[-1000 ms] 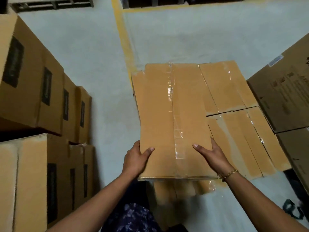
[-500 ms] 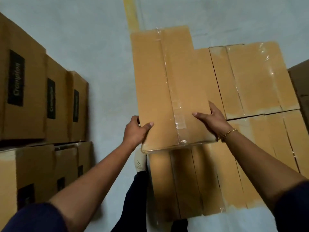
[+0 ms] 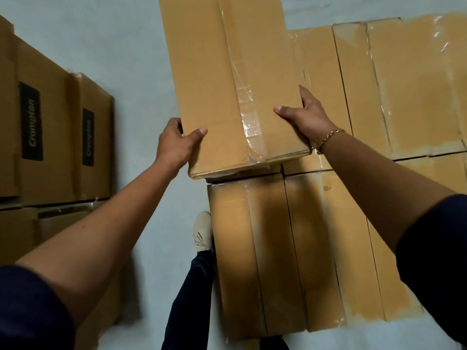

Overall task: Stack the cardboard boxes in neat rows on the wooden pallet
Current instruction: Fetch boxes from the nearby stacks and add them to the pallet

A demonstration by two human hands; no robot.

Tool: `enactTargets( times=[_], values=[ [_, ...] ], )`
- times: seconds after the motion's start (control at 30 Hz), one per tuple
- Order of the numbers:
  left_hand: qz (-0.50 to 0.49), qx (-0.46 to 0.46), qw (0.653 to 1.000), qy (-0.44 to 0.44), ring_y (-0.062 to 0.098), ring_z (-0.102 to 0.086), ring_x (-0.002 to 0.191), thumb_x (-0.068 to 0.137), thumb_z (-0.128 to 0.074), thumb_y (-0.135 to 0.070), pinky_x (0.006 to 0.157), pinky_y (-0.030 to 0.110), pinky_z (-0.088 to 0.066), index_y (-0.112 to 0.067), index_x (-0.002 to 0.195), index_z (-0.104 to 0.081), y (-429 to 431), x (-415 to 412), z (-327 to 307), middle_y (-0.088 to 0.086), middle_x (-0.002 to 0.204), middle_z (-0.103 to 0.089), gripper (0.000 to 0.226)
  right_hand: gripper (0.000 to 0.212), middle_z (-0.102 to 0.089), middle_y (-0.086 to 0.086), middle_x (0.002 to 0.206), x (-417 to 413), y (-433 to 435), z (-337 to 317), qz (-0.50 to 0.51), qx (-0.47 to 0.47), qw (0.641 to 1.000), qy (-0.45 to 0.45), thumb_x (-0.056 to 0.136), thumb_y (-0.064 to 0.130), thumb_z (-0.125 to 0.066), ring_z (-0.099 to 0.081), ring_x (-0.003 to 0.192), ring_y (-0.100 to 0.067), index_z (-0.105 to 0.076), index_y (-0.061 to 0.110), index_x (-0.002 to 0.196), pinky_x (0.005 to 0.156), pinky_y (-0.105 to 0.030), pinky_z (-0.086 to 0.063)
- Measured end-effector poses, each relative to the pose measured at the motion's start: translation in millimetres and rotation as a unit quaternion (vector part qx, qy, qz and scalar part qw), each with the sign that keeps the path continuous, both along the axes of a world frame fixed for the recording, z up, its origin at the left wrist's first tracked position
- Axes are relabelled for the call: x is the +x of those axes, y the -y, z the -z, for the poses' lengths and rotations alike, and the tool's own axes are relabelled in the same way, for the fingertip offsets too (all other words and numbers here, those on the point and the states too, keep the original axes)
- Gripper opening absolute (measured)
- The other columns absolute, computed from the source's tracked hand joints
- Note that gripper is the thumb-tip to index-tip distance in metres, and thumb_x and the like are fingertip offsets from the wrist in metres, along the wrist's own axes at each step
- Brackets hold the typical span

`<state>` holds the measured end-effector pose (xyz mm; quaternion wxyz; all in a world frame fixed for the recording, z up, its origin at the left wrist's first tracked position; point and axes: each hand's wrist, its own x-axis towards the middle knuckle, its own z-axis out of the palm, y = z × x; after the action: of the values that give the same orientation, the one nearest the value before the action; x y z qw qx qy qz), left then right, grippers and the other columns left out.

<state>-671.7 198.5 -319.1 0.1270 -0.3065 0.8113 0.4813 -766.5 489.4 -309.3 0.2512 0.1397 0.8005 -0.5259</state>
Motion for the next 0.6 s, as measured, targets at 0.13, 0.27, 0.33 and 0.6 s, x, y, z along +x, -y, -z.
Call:
enactTargets(
  times=[0.13, 0.27, 0.33, 0.6],
  values=[
    [0.005, -0.008, 1.000, -0.013, 0.023, -0.064, 0.114, 0.088, -0.075, -0.045, 0.099, 0.044, -0.053, -0.016, 0.130, -0.058, -1, -2, 31, 0.002, 0.126, -0.066, 0.054, 0.109, -0.038, -0.003, 0.161, 7, 1, 28, 0.002, -0.022, 1.000, -0.005, 0.074, 0.042, -0.086, -0.040, 0.142, -0.012, -0.026, 0.014, 0.160, 0.120, -0.030, -0.033],
    [0.017, -0.019, 0.999, -0.023, 0.021, -0.061, 0.116, 0.093, -0.071, -0.044, 0.097, 0.039, -0.051, -0.017, 0.136, -0.056, -7, 4, 55, -0.001, 0.128, -0.064, 0.053, 0.091, -0.030, -0.005, 0.165, 18, -7, 56, -0.008, -0.016, 1.000, -0.006, 0.090, 0.034, -0.077, -0.028, 0.151, -0.016, -0.023, 0.013, 0.160, 0.112, -0.017, -0.023],
    [0.019, -0.018, 0.999, -0.033, 0.018, -0.059, 0.117, 0.097, -0.067, -0.044, 0.094, 0.033, -0.048, -0.018, 0.141, -0.053, -10, 8, 63, -0.003, 0.130, -0.061, 0.053, 0.082, -0.026, -0.004, 0.166, 16, -13, 71, -0.012, -0.010, 1.000, -0.018, 0.096, 0.034, -0.069, -0.024, 0.152, -0.015, -0.022, 0.013, 0.161, 0.106, -0.013, -0.022],
    [-0.018, 0.012, 0.996, -0.086, 0.012, -0.055, 0.127, 0.098, -0.057, -0.058, 0.105, 0.031, -0.043, -0.033, 0.155, -0.038, -26, 22, 84, -0.014, 0.143, -0.057, 0.065, 0.076, -0.025, -0.001, 0.167, 15, -6, 87, 0.009, 0.011, 0.999, -0.048, 0.100, 0.051, -0.056, -0.025, 0.152, -0.016, -0.021, 0.024, 0.161, 0.108, -0.020, -0.022]
  ],
)
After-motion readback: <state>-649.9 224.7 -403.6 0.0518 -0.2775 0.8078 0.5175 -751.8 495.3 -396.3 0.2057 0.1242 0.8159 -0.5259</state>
